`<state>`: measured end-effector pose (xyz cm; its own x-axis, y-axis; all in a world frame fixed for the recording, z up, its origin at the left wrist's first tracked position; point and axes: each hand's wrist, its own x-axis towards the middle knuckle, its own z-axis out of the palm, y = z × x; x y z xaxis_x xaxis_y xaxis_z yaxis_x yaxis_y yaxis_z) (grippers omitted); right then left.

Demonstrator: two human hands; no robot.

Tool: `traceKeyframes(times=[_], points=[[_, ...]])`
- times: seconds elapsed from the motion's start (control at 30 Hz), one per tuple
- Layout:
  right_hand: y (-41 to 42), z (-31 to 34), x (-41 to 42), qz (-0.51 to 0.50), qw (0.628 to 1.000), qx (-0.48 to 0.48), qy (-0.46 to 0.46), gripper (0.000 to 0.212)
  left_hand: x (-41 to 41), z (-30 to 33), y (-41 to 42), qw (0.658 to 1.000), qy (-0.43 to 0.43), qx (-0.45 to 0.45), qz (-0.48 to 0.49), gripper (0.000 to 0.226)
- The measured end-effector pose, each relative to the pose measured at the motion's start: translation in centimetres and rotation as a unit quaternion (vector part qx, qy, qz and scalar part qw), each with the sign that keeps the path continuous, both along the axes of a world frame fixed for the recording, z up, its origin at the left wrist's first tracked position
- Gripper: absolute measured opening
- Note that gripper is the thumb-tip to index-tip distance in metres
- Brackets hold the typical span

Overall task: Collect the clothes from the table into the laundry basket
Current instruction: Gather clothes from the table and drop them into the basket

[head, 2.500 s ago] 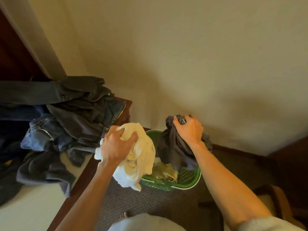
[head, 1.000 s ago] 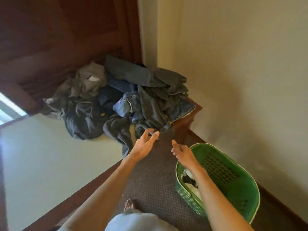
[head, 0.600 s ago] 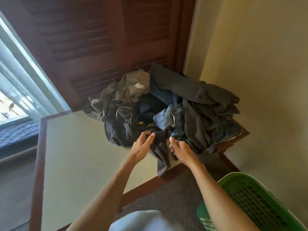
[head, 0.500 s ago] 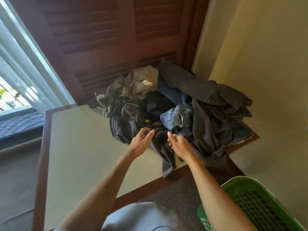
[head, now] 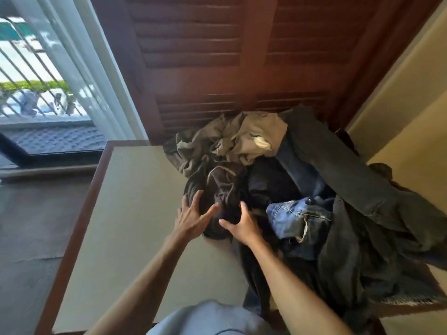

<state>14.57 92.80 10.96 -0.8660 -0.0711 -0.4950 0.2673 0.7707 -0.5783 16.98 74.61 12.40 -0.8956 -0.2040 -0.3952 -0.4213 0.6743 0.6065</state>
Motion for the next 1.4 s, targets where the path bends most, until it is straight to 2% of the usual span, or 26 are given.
traceKeyframes(times=[0.07, 0.13, 0.17, 0.27, 0.33, 0.4, 0.5, 0.57, 0.63, 0.7, 0.73, 0.8, 0.9, 1.0, 1.1, 1.2, 1.27, 1.33, 1.4], points=[[-2.8, -0.3, 0.1, -0.012, 0.998, 0.053, -0.022, 0.103, -0.7, -0.5, -0.6, 0.994, -0.004, 0.089, 0.062, 0.102], [-6.2, -0.4, 0.9, -0.011, 0.999, 0.005, -0.043, 0.096, -1.0, -1.0, -1.0, 0.983, -0.011, 0.144, 0.117, 0.103], [-7.7, -0.5, 1.6, 0.013, 0.997, -0.052, -0.061, 0.093, -0.8, -1.3, -1.2, 0.983, -0.019, 0.127, 0.129, 0.100], [-9.9, -0.3, 3.3, 0.099, 0.959, -0.225, -0.138, 0.068, 0.2, -1.9, -3.2, 0.991, -0.039, -0.065, 0.108, 0.079], [-9.8, -0.5, 2.5, 0.143, 0.935, -0.284, -0.159, 0.048, 1.2, -1.8, -5.7, 0.986, -0.059, -0.109, 0.107, 0.067], [-9.3, 0.0, 0.3, 0.142, 0.948, -0.264, -0.103, 0.024, 2.4, -0.9, -7.4, 0.982, -0.088, -0.122, 0.117, 0.066], [-8.9, 2.4, -4.8, 0.021, 0.976, -0.195, 0.096, 0.005, 5.0, -0.4, -8.1, 0.964, -0.104, -0.173, 0.174, 0.068], [-8.7, 3.9, -7.8, -0.071, 0.962, -0.157, 0.211, 0.014, 7.1, -0.4, -7.3, 0.954, -0.140, -0.154, 0.216, 0.085], [-8.2, 4.5, -9.9, -0.120, 0.951, -0.108, 0.264, 0.033, 8.5, -1.3, -6.6, 0.953, -0.180, -0.039, 0.242, 0.105], [-7.7, 4.3, -11.2, -0.120, 0.947, -0.025, 0.298, 0.059, 8.6, -2.4, -6.4, 0.943, -0.162, 0.096, 0.274, 0.118], [-7.5, 4.2, -11.6, -0.100, 0.943, 0.024, 0.316, 0.071, 8.3, -3.1, -6.4, 0.944, -0.133, 0.116, 0.279, 0.121], [-7.5, 4.6, -12.3, -0.020, 0.924, 0.111, 0.365, 0.081, 7.3, -4.1, -6.6, 0.949, -0.075, 0.105, 0.289, 0.110], [-8.0, 7.1, -14.0, 0.098, 0.878, 0.178, 0.433, 0.084, 5.5, -2.9, -8.9, 0.939, -0.004, 0.102, 0.330, 0.074], [-7.6, 9.4, -17.1, 0.118, 0.903, 0.196, 0.365, 0.097, 3.3, -1.9, -13.7, 0.905, 0.058, 0.143, 0.397, 0.052], [-6.9, 9.5, -19.7, 0.145, 0.925, 0.213, 0.278, 0.101, 0.2, 0.0, -16.7, 0.883, 0.099, 0.207, 0.409, 0.059], [-7.2, 8.6, -21.2, 0.138, 0.953, 0.188, 0.193, 0.092, -3.6, 1.8, -14.8, 0.911, 0.134, 0.201, 0.334, 0.057], [-8.4, 7.7, -21.7, 0.119, 0.973, 0.154, 0.124, 0.092, -6.3, 2.5, -11.9, 0.943, 0.124, 0.172, 0.257, 0.068], [-9.9, 6.4, -22.1, 0.097, 0.986, 0.118, 0.072, 0.104, -9.3, 2.9, -8.7, 0.970, 0.023, 0.141, 0.197, 0.094], [-11.2, 3.7, -23.1, 0.076, 0.990, 0.111, 0.051, 0.121, -11.7, 2.1, -5.9, 0.979, -0.063, 0.093, 0.170, 0.111]])
